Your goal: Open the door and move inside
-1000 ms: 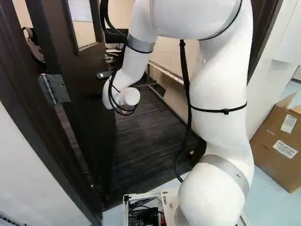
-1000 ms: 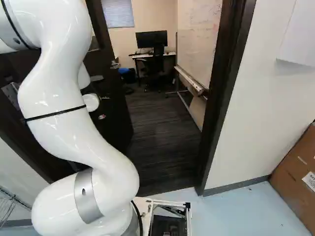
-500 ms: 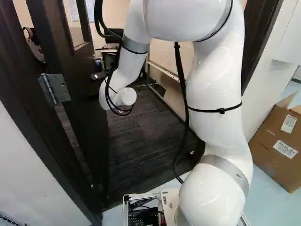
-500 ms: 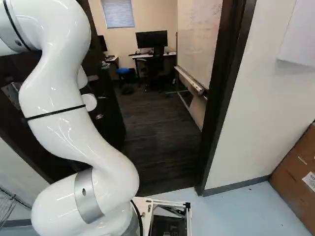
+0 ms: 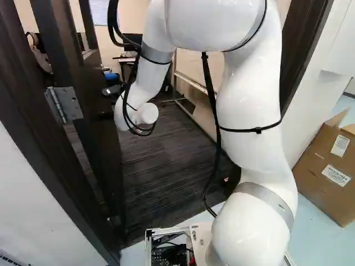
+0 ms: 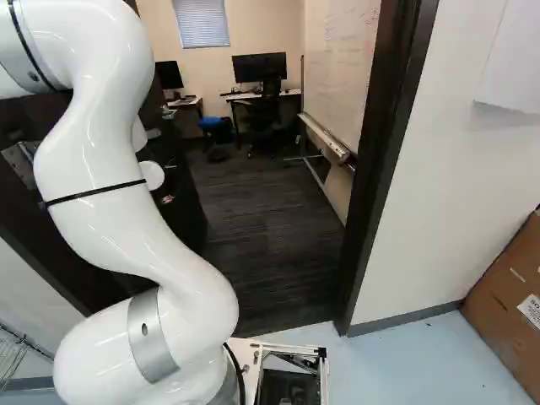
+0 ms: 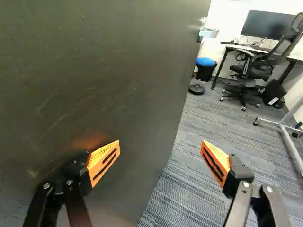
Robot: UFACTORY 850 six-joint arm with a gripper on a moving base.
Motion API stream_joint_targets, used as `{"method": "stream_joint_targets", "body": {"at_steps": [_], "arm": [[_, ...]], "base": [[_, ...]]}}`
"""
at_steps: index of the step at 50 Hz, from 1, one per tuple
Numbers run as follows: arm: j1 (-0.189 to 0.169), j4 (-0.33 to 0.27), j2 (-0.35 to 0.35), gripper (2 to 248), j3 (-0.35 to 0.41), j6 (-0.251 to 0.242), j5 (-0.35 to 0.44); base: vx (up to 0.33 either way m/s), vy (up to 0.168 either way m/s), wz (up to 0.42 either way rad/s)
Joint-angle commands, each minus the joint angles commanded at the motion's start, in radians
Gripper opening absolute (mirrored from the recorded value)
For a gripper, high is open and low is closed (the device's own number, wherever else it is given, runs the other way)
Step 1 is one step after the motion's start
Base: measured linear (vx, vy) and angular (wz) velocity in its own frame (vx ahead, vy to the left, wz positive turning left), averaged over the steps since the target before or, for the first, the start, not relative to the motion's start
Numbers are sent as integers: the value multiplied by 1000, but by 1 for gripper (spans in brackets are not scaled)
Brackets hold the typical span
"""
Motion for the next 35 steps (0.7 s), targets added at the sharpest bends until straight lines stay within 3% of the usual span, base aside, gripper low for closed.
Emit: {"method": "stream_joint_targets", "body": {"at_steps": [13, 35], "arm": [[10, -38, -12, 247, -15, 0, 6], [23, -43, -29, 247, -37, 0, 7]], "base": [[0, 0, 0], [0, 0, 0]]}}
